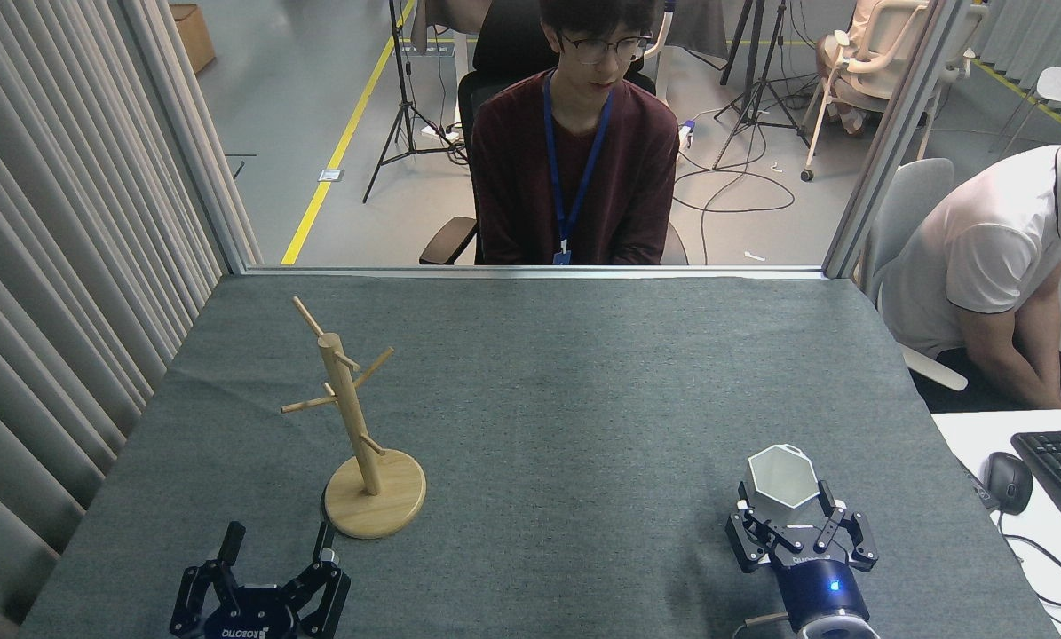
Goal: Hang cup on storage rack
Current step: 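Move the right gripper to the white hexagonal cup and grasp it, then carry the white cup with the right gripper toward the left gripper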
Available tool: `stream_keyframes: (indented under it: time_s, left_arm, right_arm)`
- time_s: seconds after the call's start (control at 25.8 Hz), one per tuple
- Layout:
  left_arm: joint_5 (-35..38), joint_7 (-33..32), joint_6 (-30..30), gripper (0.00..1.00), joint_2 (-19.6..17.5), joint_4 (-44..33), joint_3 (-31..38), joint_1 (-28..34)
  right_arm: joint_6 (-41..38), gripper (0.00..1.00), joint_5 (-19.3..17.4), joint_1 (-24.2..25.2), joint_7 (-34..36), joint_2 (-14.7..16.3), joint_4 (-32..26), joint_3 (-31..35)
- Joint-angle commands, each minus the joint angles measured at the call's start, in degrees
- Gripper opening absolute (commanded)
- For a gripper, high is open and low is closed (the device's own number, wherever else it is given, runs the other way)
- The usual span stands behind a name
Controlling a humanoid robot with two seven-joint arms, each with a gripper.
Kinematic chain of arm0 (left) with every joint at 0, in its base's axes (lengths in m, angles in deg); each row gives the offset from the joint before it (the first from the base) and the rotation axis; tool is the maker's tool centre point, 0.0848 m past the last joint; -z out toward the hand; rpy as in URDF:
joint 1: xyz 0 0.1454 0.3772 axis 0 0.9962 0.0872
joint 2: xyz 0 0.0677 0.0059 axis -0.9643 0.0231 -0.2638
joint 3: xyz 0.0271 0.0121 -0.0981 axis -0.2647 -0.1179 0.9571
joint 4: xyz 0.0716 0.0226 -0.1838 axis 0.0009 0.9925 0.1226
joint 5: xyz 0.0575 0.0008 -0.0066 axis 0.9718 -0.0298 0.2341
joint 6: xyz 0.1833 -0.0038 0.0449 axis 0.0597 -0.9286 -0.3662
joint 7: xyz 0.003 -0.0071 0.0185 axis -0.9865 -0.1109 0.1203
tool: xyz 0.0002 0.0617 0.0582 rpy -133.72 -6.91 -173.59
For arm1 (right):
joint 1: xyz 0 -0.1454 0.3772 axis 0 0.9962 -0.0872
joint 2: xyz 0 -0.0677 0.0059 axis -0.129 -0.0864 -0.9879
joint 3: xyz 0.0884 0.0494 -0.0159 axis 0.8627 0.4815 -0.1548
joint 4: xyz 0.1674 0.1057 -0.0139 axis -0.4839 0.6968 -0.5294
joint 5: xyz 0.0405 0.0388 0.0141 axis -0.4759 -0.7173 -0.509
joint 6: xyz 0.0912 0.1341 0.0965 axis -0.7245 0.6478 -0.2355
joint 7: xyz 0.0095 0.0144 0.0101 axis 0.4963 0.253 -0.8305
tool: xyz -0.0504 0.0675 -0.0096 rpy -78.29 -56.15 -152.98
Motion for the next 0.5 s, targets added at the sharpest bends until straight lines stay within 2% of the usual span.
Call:
stream_keyframes:
  time_s: [0.0, 0.19, 0.35, 0.46]
  left_arm:
    - [0.0, 0.1, 0.0, 1.00, 0.0, 0.0, 0.0, -0.1]
    - [0.0, 0.1, 0.0, 1.00, -0.1, 0.0, 0.0, -0.3]
    - [0.1, 0.1, 0.0, 1.00, -0.1, -0.1, 0.0, -0.4]
    - [0.3, 0.1, 0.0, 1.00, -0.2, 0.0, -0.1, -0.3]
  right_arm:
    - [0.0, 0.99, 0.0, -0.9, 0.1, 0.3, 1.7, 0.0]
    - [0.2, 0.95, 0.1, -4.1, 0.2, 0.2, 6.5, -0.1]
    - [0.2, 0.67, 0.1, -4.5, 2.0, 0.2, 7.1, -0.2]
    - [0.1, 0.60, 0.1, -3.9, 2.3, 0.0, 7.0, -0.2]
